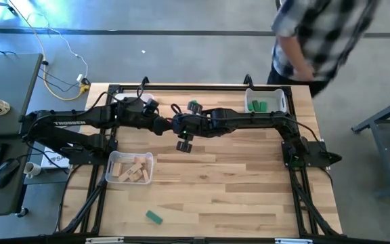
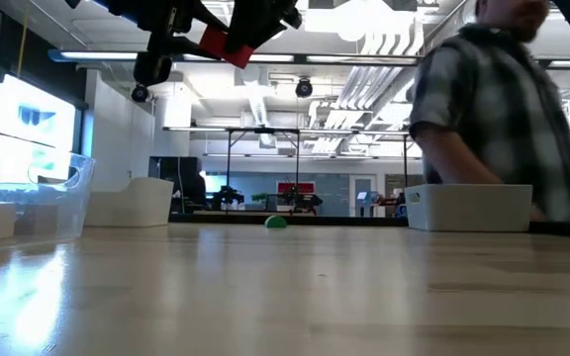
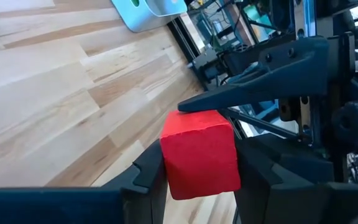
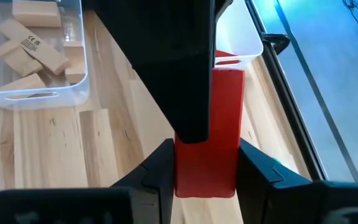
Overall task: Sort & place blocks by color
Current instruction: Put the red rectangle into the left white bin
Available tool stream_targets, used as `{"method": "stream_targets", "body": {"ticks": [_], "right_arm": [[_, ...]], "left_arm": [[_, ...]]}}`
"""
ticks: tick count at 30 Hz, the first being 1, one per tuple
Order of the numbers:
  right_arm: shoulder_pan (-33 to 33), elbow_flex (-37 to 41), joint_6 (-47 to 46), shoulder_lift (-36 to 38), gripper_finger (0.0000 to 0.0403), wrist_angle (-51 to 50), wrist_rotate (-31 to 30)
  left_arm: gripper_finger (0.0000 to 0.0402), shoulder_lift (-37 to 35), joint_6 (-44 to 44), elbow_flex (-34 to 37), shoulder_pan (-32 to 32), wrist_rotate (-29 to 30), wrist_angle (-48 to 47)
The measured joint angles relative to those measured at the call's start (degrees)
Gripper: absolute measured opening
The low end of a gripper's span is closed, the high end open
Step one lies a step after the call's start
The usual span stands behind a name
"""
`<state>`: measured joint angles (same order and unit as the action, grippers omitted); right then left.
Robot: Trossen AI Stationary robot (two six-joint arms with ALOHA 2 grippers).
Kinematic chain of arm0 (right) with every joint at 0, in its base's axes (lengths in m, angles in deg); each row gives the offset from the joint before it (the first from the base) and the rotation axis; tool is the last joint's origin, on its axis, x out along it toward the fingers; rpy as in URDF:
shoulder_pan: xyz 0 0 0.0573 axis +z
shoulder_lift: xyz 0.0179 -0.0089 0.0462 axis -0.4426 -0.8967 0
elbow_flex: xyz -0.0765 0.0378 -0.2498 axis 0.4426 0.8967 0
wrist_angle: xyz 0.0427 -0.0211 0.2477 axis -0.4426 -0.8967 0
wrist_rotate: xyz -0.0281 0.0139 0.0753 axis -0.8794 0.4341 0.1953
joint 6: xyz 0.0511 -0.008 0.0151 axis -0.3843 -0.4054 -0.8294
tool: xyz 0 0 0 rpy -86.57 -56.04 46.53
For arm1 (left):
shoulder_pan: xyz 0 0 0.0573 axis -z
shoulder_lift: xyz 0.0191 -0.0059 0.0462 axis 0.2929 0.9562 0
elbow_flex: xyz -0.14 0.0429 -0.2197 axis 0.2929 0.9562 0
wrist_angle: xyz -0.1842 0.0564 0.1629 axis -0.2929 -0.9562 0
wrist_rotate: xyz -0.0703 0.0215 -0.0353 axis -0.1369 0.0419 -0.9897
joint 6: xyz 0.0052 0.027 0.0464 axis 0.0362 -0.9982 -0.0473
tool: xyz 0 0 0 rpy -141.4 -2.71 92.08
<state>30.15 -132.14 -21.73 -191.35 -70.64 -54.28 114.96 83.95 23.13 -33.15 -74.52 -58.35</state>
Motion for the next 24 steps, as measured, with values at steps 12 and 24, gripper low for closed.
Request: {"method": "stream_targets", "body": {"ticks": [12, 24], "right_arm": [[0.07, 0.0, 2.07, -0.02, 0.0265, -0.5, 0.79], [-0.77, 0.0, 2.13, -0.02, 0.0274, -1.99, -4.99]], "left_arm": [[0.0105, -0.02, -6.2, 0.0, 0.01, 1.47, 0.03], [0.0105, -0.04, -13.74, 0.0, -4.47, 9.74, -11.01]]}}
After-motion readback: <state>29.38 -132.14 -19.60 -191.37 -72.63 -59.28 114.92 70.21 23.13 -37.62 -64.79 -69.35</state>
